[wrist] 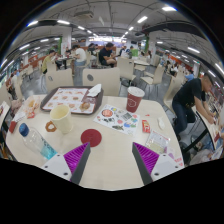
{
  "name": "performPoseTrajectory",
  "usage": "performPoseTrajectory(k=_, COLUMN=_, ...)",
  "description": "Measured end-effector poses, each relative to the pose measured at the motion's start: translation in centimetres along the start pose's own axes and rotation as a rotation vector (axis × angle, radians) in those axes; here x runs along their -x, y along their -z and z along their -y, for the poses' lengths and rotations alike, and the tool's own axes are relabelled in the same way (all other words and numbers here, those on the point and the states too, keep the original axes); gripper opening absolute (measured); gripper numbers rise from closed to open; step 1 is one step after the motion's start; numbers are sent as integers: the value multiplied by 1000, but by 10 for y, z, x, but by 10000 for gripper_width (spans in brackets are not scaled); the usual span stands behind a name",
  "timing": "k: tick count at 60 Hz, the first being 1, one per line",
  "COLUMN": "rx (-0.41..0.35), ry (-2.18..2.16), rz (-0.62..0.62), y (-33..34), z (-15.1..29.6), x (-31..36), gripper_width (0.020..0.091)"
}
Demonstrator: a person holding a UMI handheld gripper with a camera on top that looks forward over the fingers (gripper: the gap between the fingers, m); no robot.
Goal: Pour water
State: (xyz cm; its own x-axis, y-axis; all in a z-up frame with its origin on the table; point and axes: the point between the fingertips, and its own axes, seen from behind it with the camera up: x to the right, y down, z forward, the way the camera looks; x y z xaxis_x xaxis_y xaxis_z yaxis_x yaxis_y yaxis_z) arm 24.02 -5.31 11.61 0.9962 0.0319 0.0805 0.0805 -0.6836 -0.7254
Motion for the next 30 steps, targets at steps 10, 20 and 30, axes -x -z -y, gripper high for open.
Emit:
performPoseTrajectory(k=10, rx=18, ry=-14, rz=-43, y=14, z=-24, x=7, gripper_width=852)
performPoseTrajectory(k=20, rx=42, ry=-43, rz=-57, y=42, z=-64, x=40, gripper_width=853)
performPoseTrajectory(k=30, rx=20, ry=-60, rz=-27, y=58, z=-94, x=104, gripper_width=853)
